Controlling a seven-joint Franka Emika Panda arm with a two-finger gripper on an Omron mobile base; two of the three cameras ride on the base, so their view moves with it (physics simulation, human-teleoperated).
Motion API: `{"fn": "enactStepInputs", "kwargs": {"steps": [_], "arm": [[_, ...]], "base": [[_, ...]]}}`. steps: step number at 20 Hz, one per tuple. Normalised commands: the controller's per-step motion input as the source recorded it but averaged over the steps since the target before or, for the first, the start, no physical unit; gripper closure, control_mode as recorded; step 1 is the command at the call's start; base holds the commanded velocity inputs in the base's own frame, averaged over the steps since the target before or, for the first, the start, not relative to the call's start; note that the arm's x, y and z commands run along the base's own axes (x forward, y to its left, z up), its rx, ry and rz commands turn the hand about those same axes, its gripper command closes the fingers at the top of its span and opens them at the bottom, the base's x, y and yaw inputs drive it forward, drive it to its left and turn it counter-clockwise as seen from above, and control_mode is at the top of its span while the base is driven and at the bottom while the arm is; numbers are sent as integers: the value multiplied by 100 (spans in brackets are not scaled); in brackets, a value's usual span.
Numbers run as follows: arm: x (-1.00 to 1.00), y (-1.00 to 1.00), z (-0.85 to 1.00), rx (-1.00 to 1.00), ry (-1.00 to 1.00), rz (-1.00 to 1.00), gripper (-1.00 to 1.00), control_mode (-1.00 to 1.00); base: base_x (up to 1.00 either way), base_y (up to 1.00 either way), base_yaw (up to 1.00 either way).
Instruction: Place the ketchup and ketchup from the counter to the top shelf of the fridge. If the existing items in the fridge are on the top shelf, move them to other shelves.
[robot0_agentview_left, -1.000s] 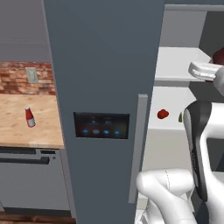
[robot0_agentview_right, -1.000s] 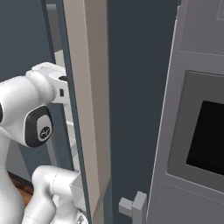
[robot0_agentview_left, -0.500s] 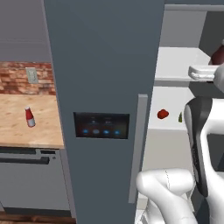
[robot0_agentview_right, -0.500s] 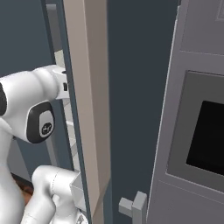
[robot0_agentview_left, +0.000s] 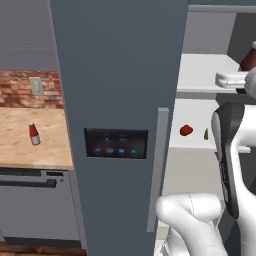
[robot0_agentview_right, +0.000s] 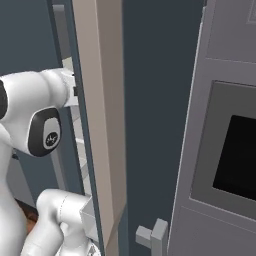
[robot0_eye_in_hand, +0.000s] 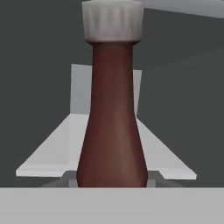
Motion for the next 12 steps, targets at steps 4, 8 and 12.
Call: {"fn": "enactStepInputs", "kwargs": {"steps": [4, 8, 12], "arm": [[41, -9, 0, 0, 0, 0, 100, -100], [47, -12, 0, 0, 1, 0, 100, -100], [49, -21, 0, 0, 3, 0, 100, -100]], "base": [[0, 0, 0], [0, 0, 0], [0, 0, 0]]}}
